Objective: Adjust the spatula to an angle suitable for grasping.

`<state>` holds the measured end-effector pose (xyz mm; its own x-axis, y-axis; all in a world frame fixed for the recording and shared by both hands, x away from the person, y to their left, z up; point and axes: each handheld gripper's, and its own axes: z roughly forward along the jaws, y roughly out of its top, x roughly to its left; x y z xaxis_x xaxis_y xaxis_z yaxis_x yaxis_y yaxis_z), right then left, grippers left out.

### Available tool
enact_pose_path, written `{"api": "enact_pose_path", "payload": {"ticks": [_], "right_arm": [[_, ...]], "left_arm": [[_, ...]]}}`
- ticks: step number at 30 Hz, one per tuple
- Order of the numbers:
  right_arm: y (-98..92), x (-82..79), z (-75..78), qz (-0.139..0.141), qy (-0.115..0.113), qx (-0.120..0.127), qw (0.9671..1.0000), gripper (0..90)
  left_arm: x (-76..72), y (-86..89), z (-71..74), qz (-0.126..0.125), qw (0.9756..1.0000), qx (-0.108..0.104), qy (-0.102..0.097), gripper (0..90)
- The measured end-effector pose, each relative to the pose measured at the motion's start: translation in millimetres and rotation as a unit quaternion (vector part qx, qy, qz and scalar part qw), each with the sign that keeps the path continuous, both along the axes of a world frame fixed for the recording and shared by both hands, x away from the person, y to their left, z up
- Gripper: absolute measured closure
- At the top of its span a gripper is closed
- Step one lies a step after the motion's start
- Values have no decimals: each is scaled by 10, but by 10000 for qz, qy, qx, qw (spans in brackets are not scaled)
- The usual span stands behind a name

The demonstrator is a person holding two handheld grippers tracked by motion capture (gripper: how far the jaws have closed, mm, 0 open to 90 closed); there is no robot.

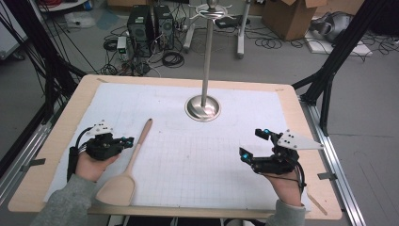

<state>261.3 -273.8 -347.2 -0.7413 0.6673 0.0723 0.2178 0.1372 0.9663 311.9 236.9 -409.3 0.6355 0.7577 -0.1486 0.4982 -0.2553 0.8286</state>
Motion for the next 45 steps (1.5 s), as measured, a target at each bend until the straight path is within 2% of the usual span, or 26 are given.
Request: {"api": "enact_pose_path", "payload": {"ticks": [5, 7, 11, 13, 24, 25, 29, 30, 35, 37, 38, 45], "right_arm": [[-8, 9, 0, 8, -37, 5, 10000, 106], [-13, 0, 3, -4, -21, 31, 10000, 106], [-15, -8, 10, 15, -34, 38, 10000, 106], [-18, -5, 11, 14, -76, 27, 10000, 106], [-27, -10, 13, 0, -37, 48, 10000, 106], [-24, -10, 13, 0, -41, 52, 10000, 106], [-16, -7, 12, 16, -28, 41, 10000, 106], [-8, -3, 10, 20, -29, 36, 10000, 106], [-10, -2, 12, 22, -23, 42, 10000, 106], [-17, 1, 12, 20, -36, 41, 10000, 106], [-19, 2, 12, 25, -53, 37, 10000, 106], [-22, -5, 16, 15, -41, 52, 10000, 106]], "left_arm": [[-87, -126, -38, -205, 9993, 306, 41, 897], [-130, -211, -55, -360, 9977, 561, 115, 896], [-150, -274, -84, -427, 9966, 687, 184, 897], [-148, -306, -121, -445, 9956, 764, 300, 896], [-175, -306, -183, -472, 9919, 1022, 587, 897], [-188, -299, -186, -487, 9909, 1101, 599, 897], [-210, -311, -190, -520, 9899, 1167, 613, 896], [-213, -310, -190, -528, 9887, 1268, 606, 897], [-217, -313, -208, -604, 9871, 1379, 550, 897], [-222, -330, -198, -675, 9837, 1590, 493, 897], [-222, -330, -198, -675, 9837, 1590, 493, 897], [-214, -278, -165, -715, 9785, 1841, 588, 897]]}}
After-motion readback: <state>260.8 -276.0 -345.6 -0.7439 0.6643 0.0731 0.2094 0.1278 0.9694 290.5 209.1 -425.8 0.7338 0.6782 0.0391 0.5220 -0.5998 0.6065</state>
